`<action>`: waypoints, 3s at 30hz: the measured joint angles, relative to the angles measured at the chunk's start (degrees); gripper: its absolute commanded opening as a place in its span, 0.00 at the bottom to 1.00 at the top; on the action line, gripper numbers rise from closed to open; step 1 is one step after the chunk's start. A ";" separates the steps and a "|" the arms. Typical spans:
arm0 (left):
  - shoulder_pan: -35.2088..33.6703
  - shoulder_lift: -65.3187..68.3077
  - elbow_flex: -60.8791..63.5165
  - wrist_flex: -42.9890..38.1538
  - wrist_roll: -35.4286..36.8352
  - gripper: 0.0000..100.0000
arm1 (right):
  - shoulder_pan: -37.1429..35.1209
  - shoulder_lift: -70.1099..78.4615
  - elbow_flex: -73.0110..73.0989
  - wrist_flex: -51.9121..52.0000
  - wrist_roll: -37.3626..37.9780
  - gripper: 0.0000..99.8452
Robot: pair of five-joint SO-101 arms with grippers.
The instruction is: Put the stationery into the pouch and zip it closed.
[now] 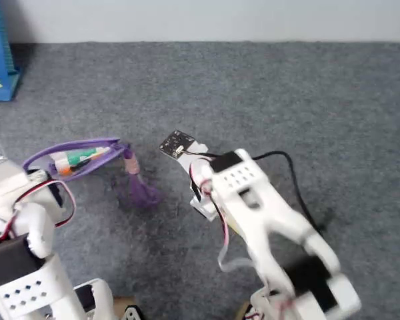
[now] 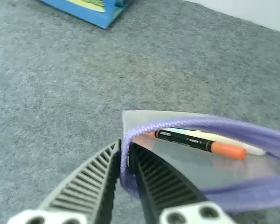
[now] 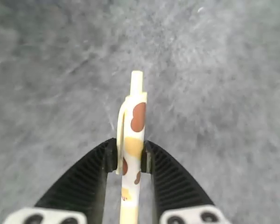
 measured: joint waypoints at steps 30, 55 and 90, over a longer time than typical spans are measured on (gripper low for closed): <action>31.21 -5.36 -10.81 7.82 1.49 0.01 | -9.41 -87.30 10.11 -20.40 -18.55 0.01; 31.56 -8.35 -6.24 6.59 1.49 0.01 | -16.18 -62.77 27.16 -62.95 -24.62 0.01; 31.56 -8.35 -6.24 6.59 1.49 0.01 | -8.26 -87.30 34.55 -24.35 -24.62 0.00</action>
